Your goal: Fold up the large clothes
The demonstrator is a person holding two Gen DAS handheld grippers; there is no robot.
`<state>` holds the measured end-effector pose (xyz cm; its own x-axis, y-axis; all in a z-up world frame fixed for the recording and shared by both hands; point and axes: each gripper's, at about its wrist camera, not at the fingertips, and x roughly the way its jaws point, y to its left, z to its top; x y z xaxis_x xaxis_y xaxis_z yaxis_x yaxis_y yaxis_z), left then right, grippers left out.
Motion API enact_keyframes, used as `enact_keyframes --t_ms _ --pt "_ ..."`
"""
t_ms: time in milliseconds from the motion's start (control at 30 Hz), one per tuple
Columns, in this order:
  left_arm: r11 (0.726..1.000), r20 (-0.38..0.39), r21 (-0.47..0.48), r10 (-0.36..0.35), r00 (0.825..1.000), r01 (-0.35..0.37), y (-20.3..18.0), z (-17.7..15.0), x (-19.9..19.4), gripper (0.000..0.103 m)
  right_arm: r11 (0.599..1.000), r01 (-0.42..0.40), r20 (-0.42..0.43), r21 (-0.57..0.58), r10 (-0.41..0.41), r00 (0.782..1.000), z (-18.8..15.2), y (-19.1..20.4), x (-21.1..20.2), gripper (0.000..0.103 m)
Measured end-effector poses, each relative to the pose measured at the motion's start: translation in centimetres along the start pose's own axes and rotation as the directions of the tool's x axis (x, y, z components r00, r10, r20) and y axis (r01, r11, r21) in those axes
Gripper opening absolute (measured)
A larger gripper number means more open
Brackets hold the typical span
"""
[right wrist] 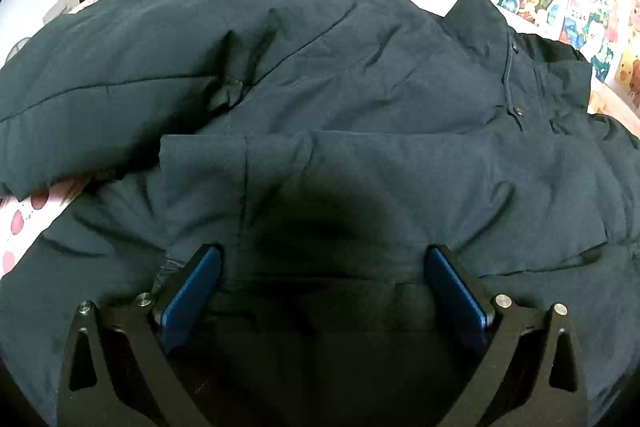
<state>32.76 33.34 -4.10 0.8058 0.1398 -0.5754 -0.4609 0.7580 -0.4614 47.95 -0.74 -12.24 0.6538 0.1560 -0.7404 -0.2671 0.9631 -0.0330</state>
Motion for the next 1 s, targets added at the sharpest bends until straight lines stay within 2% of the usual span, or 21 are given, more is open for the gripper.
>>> enact_keyframes --t_ms 133,233,300,467,567,733,867,900,1000 --pt "0.995 0.09 0.103 0.002 0.996 -0.011 -3.0 1.2 -2.7 0.011 0.996 -0.033 -0.026 0.083 0.035 0.999 1.3 -1.9 -2.0 0.101" --pt "0.986 0.154 0.165 -0.043 0.987 0.017 -5.6 2.4 -5.1 0.01 0.978 -0.117 0.015 0.174 0.117 0.993 2.1 -4.4 -5.4 0.101" --pt "0.977 0.19 0.21 -0.07 0.979 0.029 -7.6 2.7 -6.6 0.009 0.972 -0.149 0.037 0.184 0.145 0.989 2.1 -5.6 -7.7 0.101" --pt "0.93 0.24 0.36 -0.176 0.955 0.081 -14.1 2.4 -10.6 0.009 0.982 -0.124 0.069 0.144 0.115 0.991 1.0 -9.0 -12.2 0.101" --pt "0.884 0.248 0.456 -0.239 0.939 0.105 -18.6 1.6 -12.2 0.009 0.98 -0.116 0.087 0.159 0.103 0.991 -0.3 -12.1 -14.7 0.101" --pt "0.795 0.152 0.574 -0.34 0.928 0.197 -26.4 -0.5 -13.2 0.009 0.977 -0.087 0.135 0.193 0.061 0.989 -1.9 -18.6 -18.0 0.101" --pt "0.692 0.02 0.671 -0.376 0.926 0.266 -32.5 -3.7 -12.2 0.009 0.975 -0.036 0.159 0.221 0.0 0.987 -3.9 -23.5 -19.9 0.101" --pt "0.653 -0.03 0.7 -0.376 0.926 0.288 -34.4 -4.9 -11.5 0.009 0.971 -0.022 0.159 0.236 -0.016 0.987 -4.6 -24.8 -20.1 0.101" --pt "0.578 -0.133 0.746 -0.356 0.925 0.33 -37.7 -7.8 -9.4 0.009 0.958 0.003 0.157 0.286 -0.05 0.986 -6.0 -27.9 -20.2 0.101"
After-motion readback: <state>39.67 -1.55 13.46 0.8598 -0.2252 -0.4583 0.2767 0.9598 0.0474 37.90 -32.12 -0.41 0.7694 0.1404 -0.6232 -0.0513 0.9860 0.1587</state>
